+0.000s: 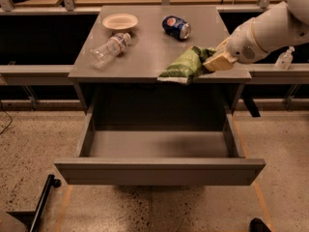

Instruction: Place green jalapeno chip bag into top drawer

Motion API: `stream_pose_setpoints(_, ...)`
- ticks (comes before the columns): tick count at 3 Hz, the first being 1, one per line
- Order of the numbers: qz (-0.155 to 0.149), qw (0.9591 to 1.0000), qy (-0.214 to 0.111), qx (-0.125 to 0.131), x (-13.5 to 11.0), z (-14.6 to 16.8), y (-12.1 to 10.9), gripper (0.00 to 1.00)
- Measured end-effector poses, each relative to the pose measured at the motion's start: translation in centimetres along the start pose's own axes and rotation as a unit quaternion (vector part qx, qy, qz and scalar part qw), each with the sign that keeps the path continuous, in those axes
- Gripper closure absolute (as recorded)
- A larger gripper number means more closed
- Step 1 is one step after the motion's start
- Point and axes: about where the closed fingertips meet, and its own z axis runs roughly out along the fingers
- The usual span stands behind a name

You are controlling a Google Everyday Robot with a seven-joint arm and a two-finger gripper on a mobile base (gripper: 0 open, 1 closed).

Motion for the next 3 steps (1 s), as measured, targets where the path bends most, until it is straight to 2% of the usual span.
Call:
stream_pose_setpoints(1,0.022,0.9980,0.037,-0.047,4.8,-1.0,5.0,1.00)
stream_pose_setpoints(2,0.026,0.9973,0.043,-0.054,5.5,-0.7,5.6,1.00)
stream_pose_setpoints(3,-0.005,0.9958,0.062,-0.066,5.5,0.1,5.8,1.00)
